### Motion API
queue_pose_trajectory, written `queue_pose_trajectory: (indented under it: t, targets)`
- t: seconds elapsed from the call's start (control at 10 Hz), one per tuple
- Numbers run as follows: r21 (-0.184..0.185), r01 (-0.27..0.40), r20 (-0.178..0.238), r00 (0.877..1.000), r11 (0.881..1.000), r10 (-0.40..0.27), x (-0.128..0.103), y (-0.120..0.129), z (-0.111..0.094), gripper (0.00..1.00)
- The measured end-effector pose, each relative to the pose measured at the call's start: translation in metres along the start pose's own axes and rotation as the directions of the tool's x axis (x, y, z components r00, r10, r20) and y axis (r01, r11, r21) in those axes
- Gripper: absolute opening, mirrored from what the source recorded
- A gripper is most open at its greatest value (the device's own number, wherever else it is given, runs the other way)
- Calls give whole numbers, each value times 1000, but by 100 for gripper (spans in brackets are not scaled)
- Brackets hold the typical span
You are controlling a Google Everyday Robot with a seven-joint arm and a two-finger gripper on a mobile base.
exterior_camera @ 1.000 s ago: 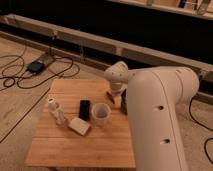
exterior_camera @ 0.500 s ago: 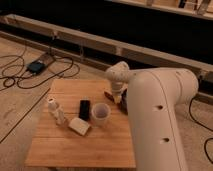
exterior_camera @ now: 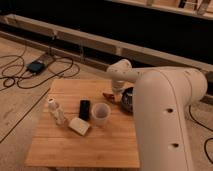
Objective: Place the pepper in the ceramic cup
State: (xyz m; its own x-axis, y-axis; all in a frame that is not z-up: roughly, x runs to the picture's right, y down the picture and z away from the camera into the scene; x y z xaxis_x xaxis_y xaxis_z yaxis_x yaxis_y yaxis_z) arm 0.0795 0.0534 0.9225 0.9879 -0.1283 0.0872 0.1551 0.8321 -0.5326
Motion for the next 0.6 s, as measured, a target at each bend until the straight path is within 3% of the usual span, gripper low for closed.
queue_pose_trajectory:
  t: [0.3,0.6]
  targets:
    - [53,40,6,999,998,-41,0,-2,-28,0]
    - [120,110,-34,994,987,-106,9,-1,-64,0]
